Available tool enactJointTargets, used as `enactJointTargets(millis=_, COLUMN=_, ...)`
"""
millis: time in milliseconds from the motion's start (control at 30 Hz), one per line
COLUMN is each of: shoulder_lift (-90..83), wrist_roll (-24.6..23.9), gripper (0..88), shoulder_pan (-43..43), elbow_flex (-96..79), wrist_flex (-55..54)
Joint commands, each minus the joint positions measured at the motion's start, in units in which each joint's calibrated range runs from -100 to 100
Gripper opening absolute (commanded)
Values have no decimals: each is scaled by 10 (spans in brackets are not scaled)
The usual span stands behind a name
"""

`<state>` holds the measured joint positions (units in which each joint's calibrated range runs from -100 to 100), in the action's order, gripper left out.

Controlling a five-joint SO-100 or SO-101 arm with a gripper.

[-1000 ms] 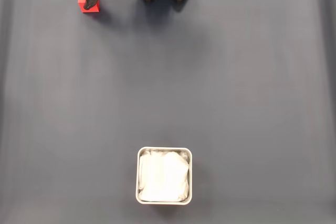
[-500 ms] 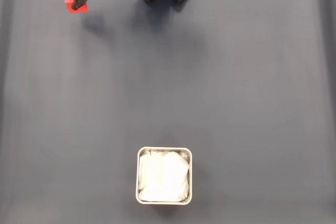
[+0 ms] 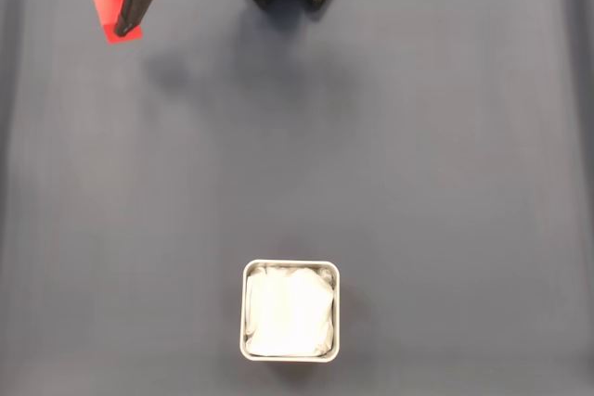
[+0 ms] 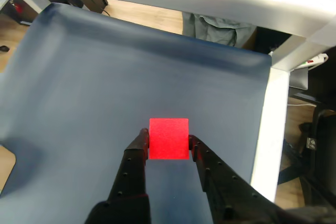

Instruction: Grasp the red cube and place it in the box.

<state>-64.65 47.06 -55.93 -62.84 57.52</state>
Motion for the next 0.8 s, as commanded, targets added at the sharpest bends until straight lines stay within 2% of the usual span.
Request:
enactJointTargets(millis=0, shoulder_lift=20, wrist_roll=1, gripper=80, shoulder_pan=34, elbow_flex=49, wrist_flex=-10)
enactJointTargets(millis=767, shoulder_lift=243, wrist_roll=6, gripper=70, shoulder_pan=244, elbow_flex=322, wrist_flex=-20)
